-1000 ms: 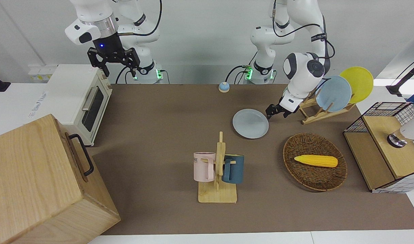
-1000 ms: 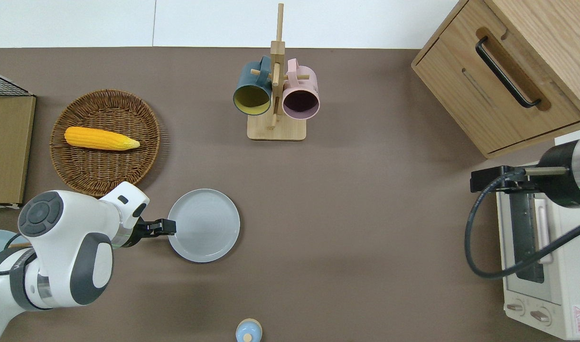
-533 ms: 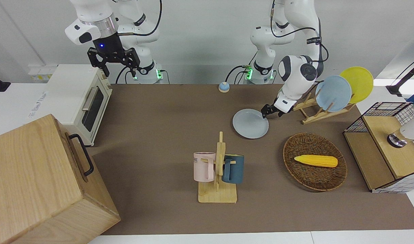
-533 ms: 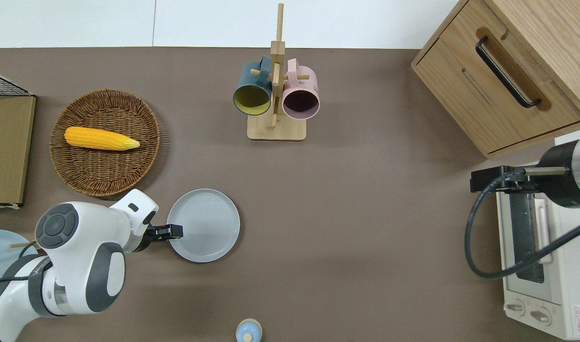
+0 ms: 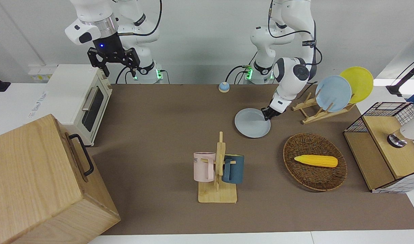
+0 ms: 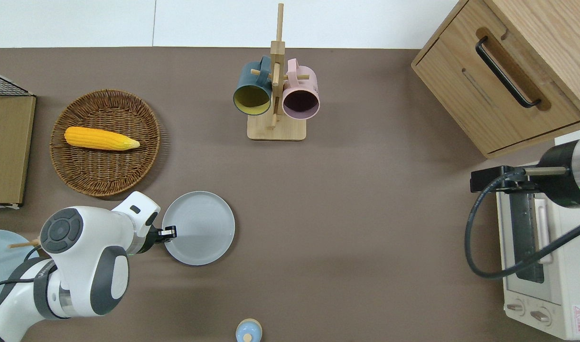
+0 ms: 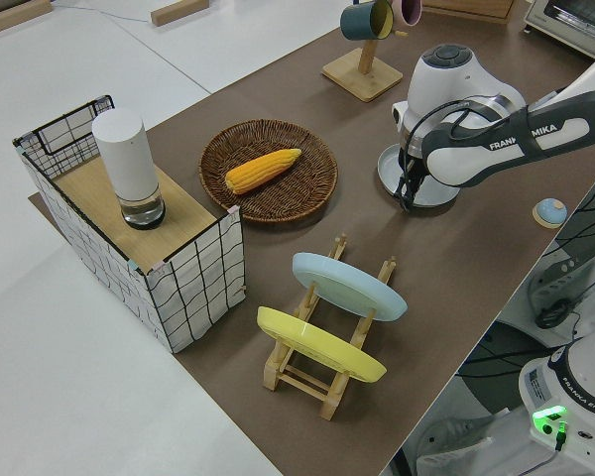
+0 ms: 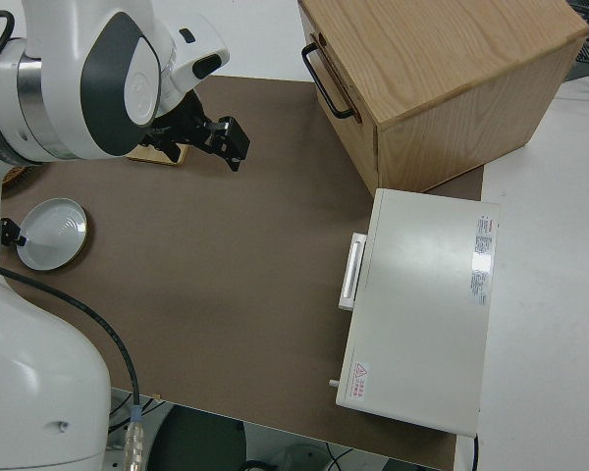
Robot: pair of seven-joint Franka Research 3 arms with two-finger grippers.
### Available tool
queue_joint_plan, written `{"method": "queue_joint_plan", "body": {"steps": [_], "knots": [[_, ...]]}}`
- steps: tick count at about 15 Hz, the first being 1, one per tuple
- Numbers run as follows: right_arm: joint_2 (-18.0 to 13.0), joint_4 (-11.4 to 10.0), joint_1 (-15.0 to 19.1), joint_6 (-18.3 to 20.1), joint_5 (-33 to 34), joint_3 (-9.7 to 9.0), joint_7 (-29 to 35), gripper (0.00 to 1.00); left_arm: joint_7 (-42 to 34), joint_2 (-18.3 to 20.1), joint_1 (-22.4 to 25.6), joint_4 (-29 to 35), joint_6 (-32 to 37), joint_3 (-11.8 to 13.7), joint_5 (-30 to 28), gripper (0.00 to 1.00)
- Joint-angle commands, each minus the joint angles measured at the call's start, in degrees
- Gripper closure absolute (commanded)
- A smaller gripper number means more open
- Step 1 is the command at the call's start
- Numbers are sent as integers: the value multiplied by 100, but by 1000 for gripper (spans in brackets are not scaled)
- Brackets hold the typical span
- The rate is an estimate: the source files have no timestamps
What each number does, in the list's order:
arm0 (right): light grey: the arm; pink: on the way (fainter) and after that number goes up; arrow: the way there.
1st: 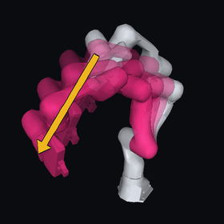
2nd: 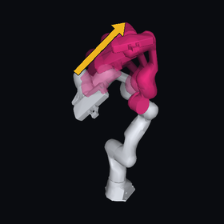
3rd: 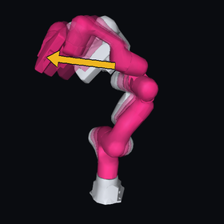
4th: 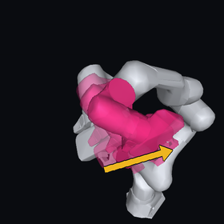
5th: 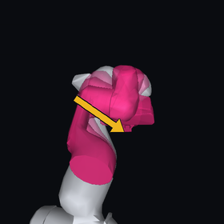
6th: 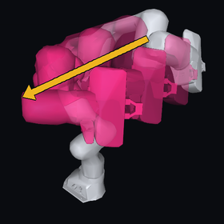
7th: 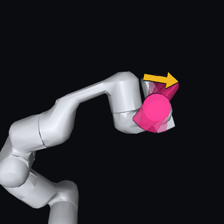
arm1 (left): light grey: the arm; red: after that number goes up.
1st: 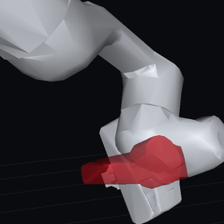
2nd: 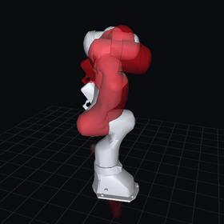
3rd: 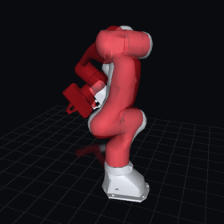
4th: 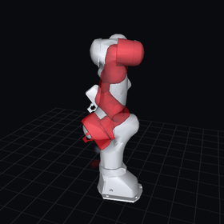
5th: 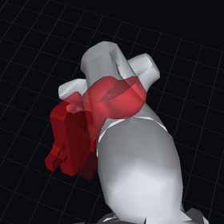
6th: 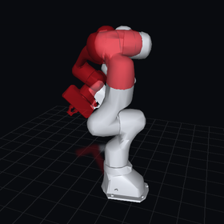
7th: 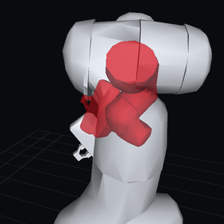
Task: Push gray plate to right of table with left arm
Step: 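Push the gray plate with the left gripper away from the basket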
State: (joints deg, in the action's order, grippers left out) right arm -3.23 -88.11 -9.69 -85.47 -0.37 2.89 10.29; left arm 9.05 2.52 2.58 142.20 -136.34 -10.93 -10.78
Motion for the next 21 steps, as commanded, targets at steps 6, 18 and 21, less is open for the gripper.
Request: {"method": "queue_joint_plan", "body": {"steps": [6, 18, 21], "knots": [[33, 57, -33, 65, 2, 27, -19, 5, 317, 55, 41, 142, -252, -50, -126, 1000], [32, 57, -33, 65, 2, 27, -19, 5, 950, -138, -214, 106, -524, -454, -407, 1000], [33, 57, -33, 65, 2, 27, -19, 5, 967, -252, -433, 89, -604, -454, -443, 1000]]}}
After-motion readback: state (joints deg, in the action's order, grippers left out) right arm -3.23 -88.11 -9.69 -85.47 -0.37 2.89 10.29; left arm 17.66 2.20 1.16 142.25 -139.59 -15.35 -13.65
